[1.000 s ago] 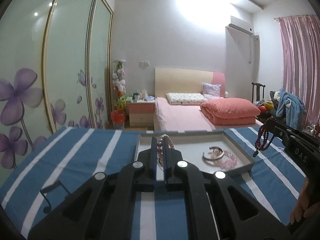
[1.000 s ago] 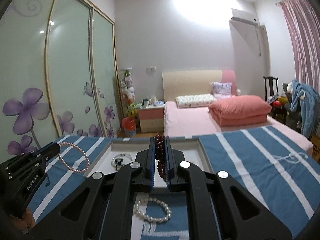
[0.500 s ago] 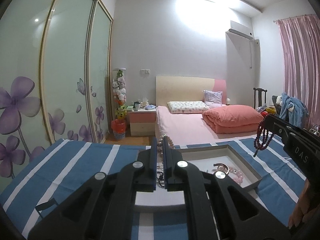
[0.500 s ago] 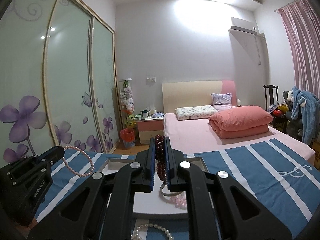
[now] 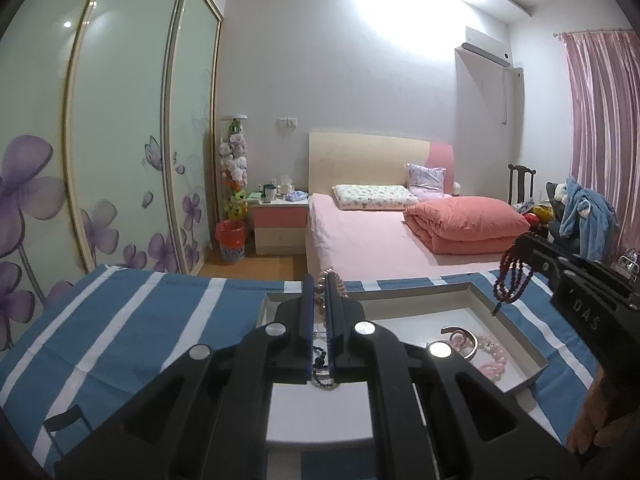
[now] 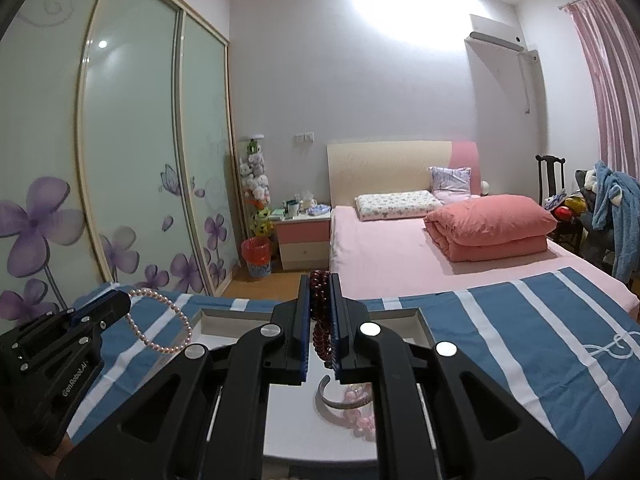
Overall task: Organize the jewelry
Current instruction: 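Open both grippers to drop the bracelets into the tray, then grasp the white pearl bracelet with the right gripper while the left gripper grasps a pearl earring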
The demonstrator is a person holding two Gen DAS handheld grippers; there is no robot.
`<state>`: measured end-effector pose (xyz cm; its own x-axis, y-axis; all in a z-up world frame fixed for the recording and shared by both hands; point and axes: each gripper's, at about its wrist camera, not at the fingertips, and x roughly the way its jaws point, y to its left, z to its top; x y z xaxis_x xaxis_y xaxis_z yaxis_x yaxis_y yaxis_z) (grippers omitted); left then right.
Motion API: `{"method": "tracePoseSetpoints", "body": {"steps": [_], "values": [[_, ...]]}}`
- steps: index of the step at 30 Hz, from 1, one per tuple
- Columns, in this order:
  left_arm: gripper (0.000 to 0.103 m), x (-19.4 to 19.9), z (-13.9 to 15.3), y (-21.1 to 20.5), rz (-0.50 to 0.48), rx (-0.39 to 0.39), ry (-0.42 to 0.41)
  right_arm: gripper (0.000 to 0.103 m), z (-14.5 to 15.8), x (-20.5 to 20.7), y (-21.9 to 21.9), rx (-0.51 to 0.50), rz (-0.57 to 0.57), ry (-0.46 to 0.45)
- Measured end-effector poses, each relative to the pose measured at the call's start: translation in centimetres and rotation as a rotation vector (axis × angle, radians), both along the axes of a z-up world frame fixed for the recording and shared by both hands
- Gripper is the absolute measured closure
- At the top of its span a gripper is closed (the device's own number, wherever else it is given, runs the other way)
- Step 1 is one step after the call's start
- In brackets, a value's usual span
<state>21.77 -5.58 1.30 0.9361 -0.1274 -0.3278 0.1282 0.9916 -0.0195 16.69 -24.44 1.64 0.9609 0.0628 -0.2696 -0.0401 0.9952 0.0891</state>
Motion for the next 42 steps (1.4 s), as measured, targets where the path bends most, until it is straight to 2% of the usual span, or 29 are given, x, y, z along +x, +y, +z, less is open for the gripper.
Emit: {"method": "tracePoseSetpoints", "body": {"steps": [14,15,16,17,18,21,27,35,39,42], "values": [[0.096,6.4,-3.6,-0.6,-0.028,-0.019,0.137,0.093,-3.4,6.2,-0.9,0.069,0.012,0.21],[0.095,6.5,-3.8,-0.6,-0.027,-0.023,0.142,0.091,-3.5,6.4,-0.9,0.078,0.019,0.221],[0.094,6.6,-3.9,-0.5,-0.027,-0.028,0.146,0.084,-3.5,6.4,-0.9,0.082,0.02,0.228],[0.089,6.6,-4.0,-0.4,-0.026,-0.031,0.147,0.079,-3.5,6.5,-0.9,0.085,0.018,0.229],[0.081,6.5,-4.0,-0.2,-0.023,-0.034,0.147,0.069,-3.4,6.3,-0.9,0.092,0.013,0.225],[0.077,6.4,-3.7,0.7,0.002,-0.045,0.137,0.066,-3.0,5.7,-1.6,0.107,-0.002,0.212],[0.077,5.1,-2.8,1.8,0.029,-0.06,0.128,0.066,-2.2,4.7,-2.6,0.122,-0.028,0.2],[0.077,1.5,-1.9,2.4,0.025,-0.068,0.119,0.066,-1.8,2.2,-2.8,0.114,-0.025,0.198],[0.073,-0.7,-2.1,2.5,0.004,-0.071,0.136,0.066,-2.4,0.4,-2.7,0.092,-0.004,0.235],[0.069,-3.0,-2.7,2.7,-0.027,-0.07,0.165,0.066,-3.7,-1.0,-2.6,0.067,0.031,0.305]]}}
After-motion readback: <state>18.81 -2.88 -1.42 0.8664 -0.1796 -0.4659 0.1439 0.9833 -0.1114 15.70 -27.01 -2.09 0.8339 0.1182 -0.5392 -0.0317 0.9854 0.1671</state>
